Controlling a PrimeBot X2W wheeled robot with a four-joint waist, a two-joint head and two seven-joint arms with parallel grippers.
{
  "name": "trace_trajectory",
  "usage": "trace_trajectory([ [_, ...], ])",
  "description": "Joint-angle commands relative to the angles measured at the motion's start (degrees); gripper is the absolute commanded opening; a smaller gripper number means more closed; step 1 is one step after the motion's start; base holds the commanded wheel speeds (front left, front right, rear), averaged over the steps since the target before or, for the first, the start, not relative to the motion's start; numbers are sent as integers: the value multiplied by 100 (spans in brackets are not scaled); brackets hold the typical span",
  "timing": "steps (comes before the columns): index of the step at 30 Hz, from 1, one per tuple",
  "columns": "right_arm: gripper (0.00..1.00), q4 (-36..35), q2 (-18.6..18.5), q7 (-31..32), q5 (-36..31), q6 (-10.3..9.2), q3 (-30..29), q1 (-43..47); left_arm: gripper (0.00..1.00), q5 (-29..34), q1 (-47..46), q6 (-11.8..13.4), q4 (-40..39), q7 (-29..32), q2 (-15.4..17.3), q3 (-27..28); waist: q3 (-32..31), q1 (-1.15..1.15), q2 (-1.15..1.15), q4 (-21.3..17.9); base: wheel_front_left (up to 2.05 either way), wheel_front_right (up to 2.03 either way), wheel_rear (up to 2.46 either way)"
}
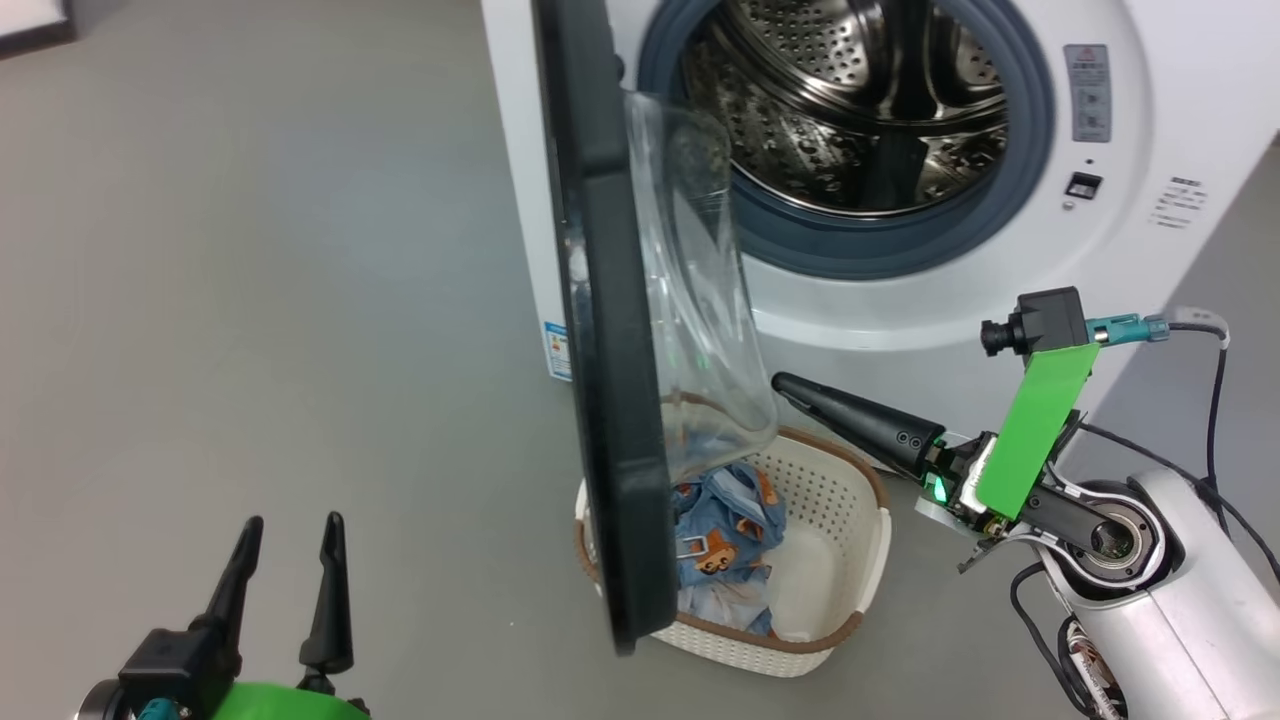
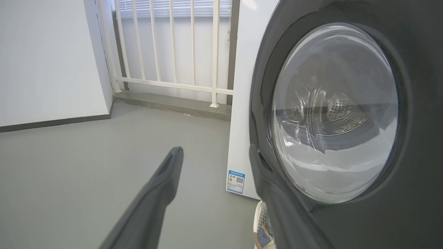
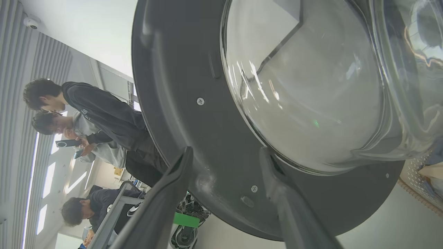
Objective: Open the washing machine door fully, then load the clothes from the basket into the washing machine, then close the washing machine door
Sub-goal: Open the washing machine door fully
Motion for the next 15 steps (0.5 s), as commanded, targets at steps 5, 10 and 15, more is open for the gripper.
trace_trajectory([
  [5, 100, -463, -32, -247, -167, 10, -29, 112, 100, 7, -115, -18, -197, -46, 102, 183, 22, 0, 0, -384, 0, 0, 0],
  [10, 100, -712, -145, -522, -364, 10, -44, 191, 100, -14, -119, -18, -211, -46, 102, 192, 61, 0, 0, -649, 0, 0, 0],
  [15, 100, -957, -279, -947, -585, 10, -62, 305, 100, -49, -118, -18, -241, -46, 101, 206, 101, 0, 0, -859, 0, 0, 0],
])
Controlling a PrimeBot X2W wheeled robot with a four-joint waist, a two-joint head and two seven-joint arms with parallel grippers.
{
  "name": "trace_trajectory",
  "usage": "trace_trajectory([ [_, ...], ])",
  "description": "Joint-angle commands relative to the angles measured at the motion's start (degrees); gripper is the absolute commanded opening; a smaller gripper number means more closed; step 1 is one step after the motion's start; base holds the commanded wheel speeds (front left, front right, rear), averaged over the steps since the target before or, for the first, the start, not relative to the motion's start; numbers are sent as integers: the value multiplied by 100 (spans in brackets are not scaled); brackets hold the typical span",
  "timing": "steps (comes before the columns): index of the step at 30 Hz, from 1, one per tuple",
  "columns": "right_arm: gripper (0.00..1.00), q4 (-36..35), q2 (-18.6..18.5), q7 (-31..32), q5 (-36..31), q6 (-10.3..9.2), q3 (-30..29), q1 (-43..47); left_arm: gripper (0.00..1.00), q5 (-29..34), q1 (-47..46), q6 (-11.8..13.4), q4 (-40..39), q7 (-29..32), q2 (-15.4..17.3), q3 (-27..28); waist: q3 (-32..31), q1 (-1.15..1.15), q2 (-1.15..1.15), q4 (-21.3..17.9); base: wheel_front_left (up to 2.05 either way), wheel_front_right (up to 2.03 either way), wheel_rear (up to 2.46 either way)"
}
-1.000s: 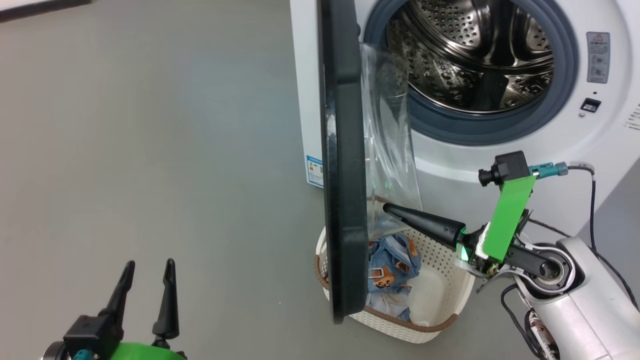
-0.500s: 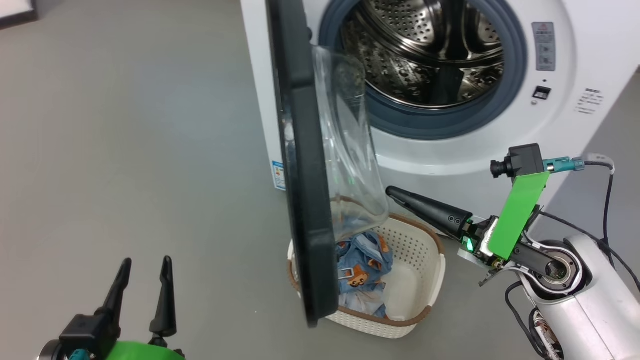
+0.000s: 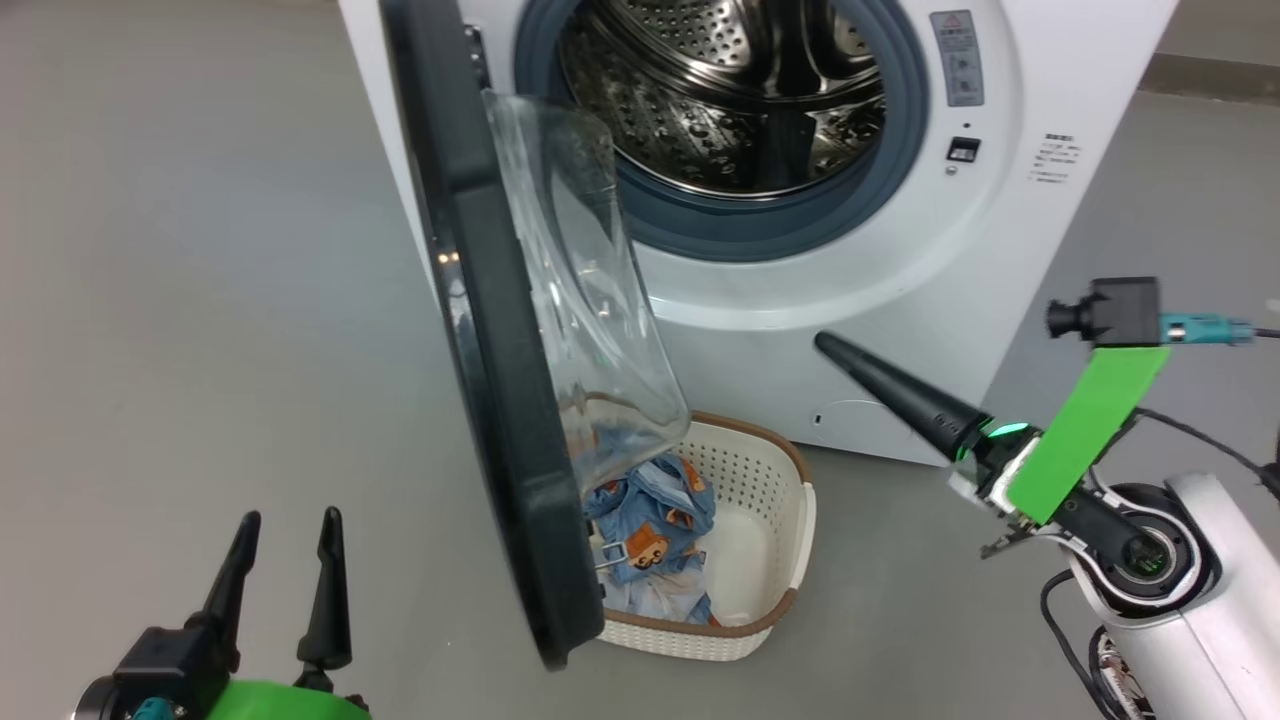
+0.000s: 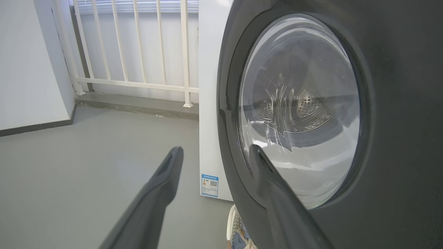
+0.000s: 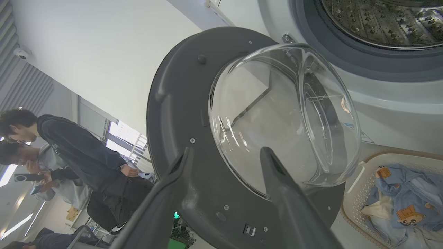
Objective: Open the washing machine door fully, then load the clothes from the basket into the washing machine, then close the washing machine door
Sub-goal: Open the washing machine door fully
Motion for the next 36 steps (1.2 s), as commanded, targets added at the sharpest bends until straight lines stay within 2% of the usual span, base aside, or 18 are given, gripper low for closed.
trace_trajectory([
  [1, 100, -202, -59, -156, -110, 10, -18, 81, 100, -63, -120, -17, -174, -46, 102, 202, 42, 0, 0, -128, 0, 0, 0],
  [7, 100, -401, -314, -861, -471, 10, 57, 355, 100, -105, -84, -17, -228, -46, 102, 219, 41, 0, 0, -302, 0, 0, 0],
  [15, 100, -539, -697, -2237, -1095, 10, 346, 706, 100, -124, -72, -17, -250, -46, 102, 169, 58, 0, 0, -493, 0, 0, 0],
  [21, 100, -311, -961, -3373, -1598, 10, 727, 955, 100, -149, -6, -16, -273, -46, 102, 153, 36, 0, 0, -671, 0, 0, 0],
  [24, 100, -139, -973, -3767, -1607, 10, 897, 1087, 100, -130, 38, -15, -288, -46, 102, 174, -3, 0, 0, -763, 0, 0, 0],
  [29, 100, 191, -1065, -4260, -2083, 10, 1008, 1187, 100, -121, 143, -15, -330, -46, 102, 228, -86, 0, 0, -934, 0, 0, 0],
  [36, 100, 558, -885, -4402, -3005, 10, 589, 1295, 100, -160, 247, -8, -415, -46, 102, 225, -87, 0, 0, -1074, 0, 0, 0],
])
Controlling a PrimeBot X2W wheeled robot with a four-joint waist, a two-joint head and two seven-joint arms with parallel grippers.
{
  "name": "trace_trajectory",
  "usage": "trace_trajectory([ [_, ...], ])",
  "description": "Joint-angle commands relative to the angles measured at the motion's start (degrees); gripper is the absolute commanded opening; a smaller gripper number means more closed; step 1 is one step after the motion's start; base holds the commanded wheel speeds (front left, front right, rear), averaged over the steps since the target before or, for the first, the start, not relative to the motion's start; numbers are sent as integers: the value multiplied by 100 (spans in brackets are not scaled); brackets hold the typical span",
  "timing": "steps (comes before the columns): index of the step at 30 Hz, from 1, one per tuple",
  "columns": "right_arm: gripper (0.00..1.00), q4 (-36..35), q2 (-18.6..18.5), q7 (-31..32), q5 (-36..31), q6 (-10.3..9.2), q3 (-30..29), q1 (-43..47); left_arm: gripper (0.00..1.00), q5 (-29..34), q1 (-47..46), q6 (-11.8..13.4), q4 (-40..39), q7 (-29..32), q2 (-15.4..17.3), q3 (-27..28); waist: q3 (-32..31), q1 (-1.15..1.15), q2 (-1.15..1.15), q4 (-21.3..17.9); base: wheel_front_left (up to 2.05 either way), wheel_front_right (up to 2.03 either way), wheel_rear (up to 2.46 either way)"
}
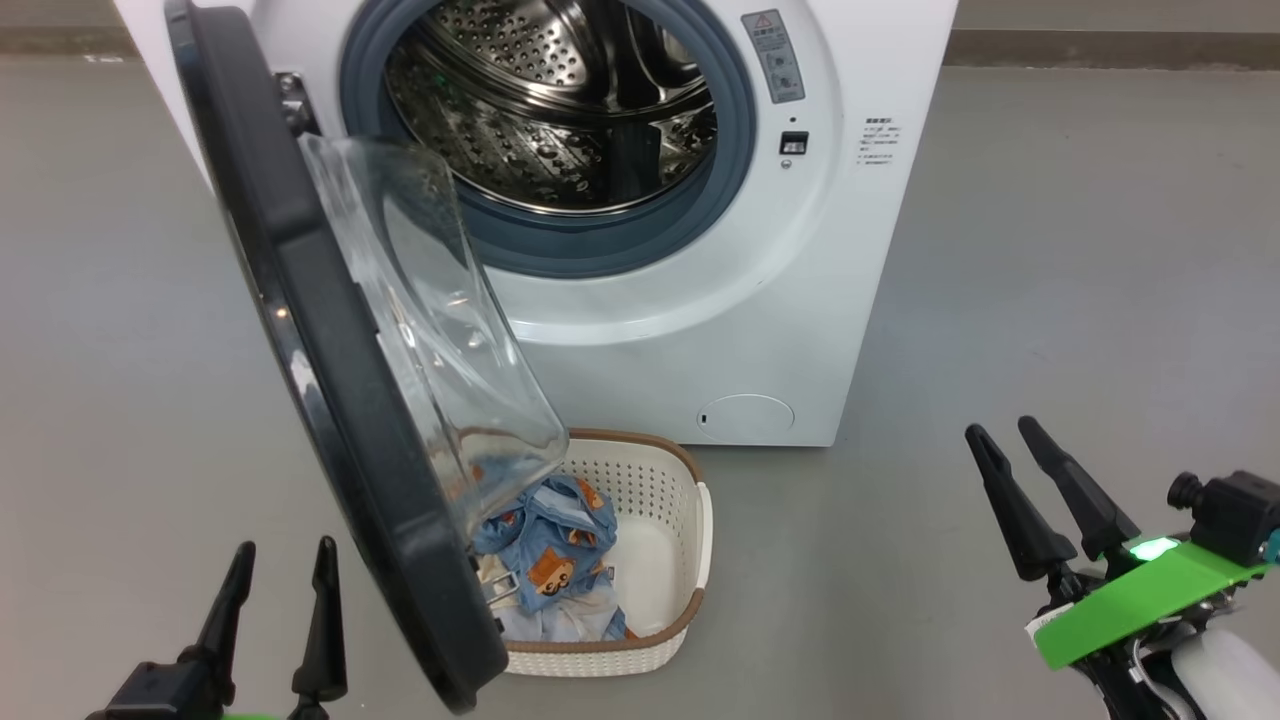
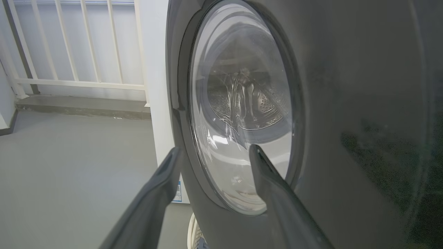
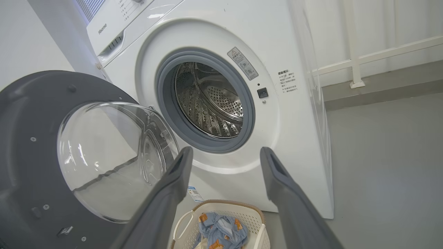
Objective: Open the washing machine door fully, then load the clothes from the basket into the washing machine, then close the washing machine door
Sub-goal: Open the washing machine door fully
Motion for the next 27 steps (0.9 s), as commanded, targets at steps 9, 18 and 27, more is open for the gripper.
trace_trajectory([
  [9, 100, -17, 408, -69, -1227, 9, -766, 451, 100, -66, -35, 15, -218, -46, 101, 211, 22, 0, 0, -132, 0, 0, 0],
  [18, 100, -57, 633, -69, -2009, 9, -1158, 577, 100, -25, -57, 18, -222, -46, 101, 241, 69, 0, 0, -194, 0, 0, 0],
  [27, 100, 18, 646, -70, -2318, 9, -1426, 593, 100, -20, -90, 38, -213, -46, 101, 211, 96, 0, 0, -167, 0, 0, 0],
])
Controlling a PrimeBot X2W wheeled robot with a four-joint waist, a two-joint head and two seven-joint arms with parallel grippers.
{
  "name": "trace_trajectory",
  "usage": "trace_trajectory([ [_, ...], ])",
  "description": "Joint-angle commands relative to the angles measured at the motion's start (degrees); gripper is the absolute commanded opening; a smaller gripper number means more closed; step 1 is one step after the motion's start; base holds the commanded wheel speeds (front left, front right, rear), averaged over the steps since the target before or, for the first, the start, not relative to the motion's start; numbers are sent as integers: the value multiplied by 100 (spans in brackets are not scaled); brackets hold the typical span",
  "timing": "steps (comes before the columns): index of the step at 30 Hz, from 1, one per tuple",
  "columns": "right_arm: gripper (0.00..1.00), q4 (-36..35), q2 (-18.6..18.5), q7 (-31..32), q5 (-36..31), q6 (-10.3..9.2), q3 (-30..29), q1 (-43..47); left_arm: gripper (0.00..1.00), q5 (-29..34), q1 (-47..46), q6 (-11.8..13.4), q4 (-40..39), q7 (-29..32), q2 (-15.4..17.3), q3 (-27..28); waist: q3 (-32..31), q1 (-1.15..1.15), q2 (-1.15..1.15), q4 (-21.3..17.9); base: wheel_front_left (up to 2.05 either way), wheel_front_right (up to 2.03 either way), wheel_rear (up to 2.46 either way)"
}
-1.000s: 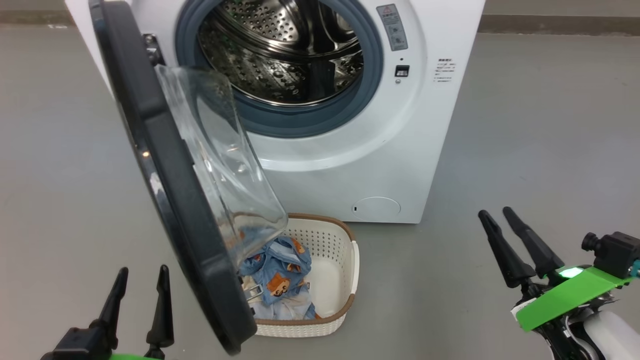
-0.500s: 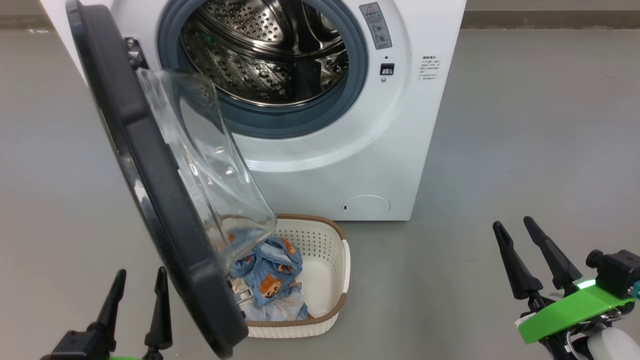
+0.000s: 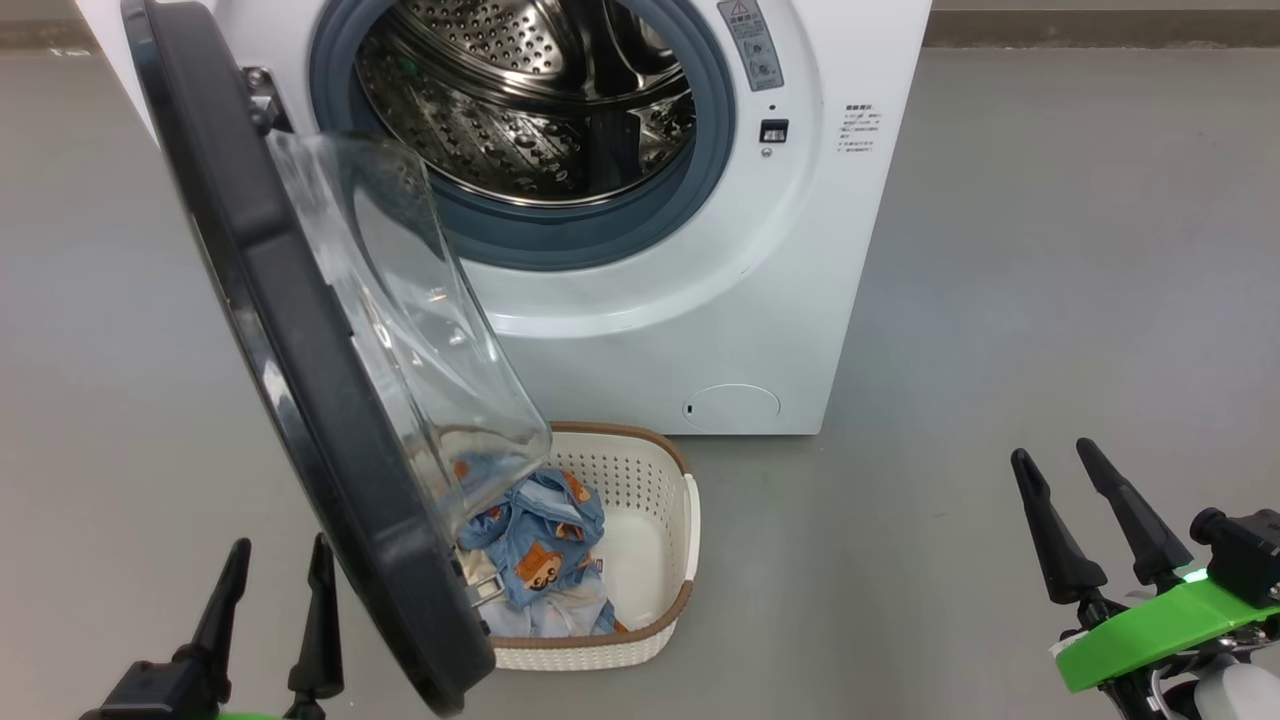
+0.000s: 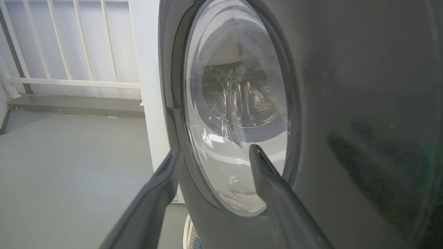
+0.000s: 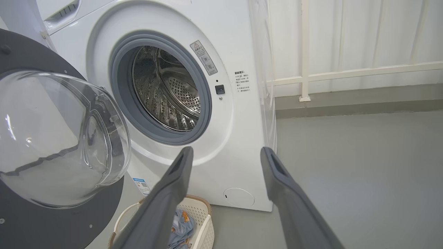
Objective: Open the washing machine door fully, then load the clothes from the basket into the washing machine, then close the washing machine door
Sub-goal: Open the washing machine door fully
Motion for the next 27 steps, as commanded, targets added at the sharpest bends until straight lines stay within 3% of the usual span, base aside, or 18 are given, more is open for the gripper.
trace_trajectory([
  [1, 100, -115, -74, -68, -39, 9, 27, 13, 100, -22, -126, 36, -159, -46, 99, 175, 3, 0, 0, 5, 0, 0, 0],
  [27, 100, -68, -73, -69, -166, 9, 9, -10, 100, -2, -158, 49, -171, -46, 99, 178, 23, 0, 0, 57, 0, 0, 0],
])
